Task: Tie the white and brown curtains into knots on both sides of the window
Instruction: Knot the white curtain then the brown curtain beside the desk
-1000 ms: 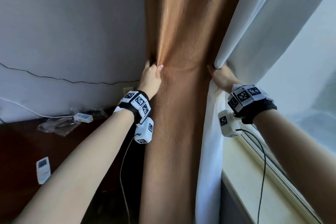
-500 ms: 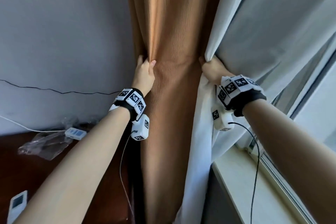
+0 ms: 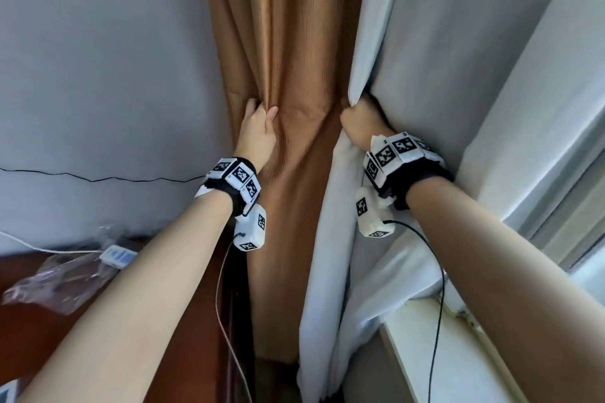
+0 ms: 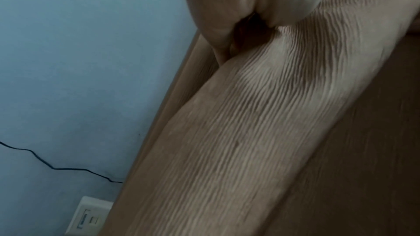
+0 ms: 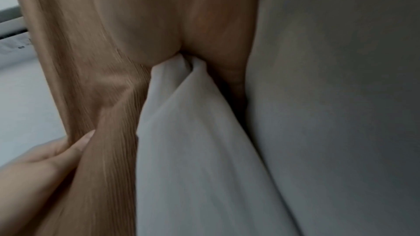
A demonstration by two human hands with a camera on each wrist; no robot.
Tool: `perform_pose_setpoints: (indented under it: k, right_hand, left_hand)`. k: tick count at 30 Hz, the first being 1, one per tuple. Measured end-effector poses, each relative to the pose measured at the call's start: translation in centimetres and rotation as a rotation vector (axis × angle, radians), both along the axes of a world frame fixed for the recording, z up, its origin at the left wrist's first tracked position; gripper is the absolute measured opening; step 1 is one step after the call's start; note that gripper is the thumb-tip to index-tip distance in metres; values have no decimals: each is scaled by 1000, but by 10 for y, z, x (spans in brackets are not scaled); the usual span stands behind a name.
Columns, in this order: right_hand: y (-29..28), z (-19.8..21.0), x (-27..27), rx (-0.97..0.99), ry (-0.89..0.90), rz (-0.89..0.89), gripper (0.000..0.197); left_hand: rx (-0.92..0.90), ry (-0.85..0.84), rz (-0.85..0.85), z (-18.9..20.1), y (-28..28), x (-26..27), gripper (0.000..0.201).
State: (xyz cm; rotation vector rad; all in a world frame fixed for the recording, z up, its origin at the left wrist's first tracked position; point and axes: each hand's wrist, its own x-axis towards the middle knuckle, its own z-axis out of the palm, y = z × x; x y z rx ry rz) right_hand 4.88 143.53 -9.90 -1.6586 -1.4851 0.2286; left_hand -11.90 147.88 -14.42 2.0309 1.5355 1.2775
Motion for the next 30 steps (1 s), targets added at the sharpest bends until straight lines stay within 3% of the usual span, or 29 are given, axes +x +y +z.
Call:
perform_pose_setpoints:
  k: [5,9,11,13,16,19,21,23,26,30]
  right_hand:
    - [-26,-7,2,-26,70,19,9]
    - [-75,-13,1,-76,171,76,39]
    - [-111,-13,2,-132,192,98,37]
    - [-149,-15,4,-186,218,129,21]
    - [-205,-16,2,-259,181,137,40]
    - [-253,-22,2,-309,164,148,48]
    - [-283,-29,7,-360,241,135,52]
    - [-313,-37,17,-326,316,87,48]
    - [-354,-47,37,-187,294,-48,43]
    - [-400,-50,61,-15,215,-241,22]
  left_hand:
    - [-6,38,-10,1,-11,-7,40]
    - [-30,77,-15,-5,-41,-14,39]
    - [-37,97,-25,-8,-60,-19,39]
    - [-55,120,-33,-11,-81,-26,40]
    - [-75,166,-71,-15,-115,-33,41]
    - [-64,180,-74,-18,-149,-39,42]
    - [-52,160,-63,-19,-171,-42,43]
    - [-33,143,-35,-21,-193,-45,43]
    - [-11,135,23,-23,-221,-52,42]
    - [216,34,141,-21,-263,-45,32]
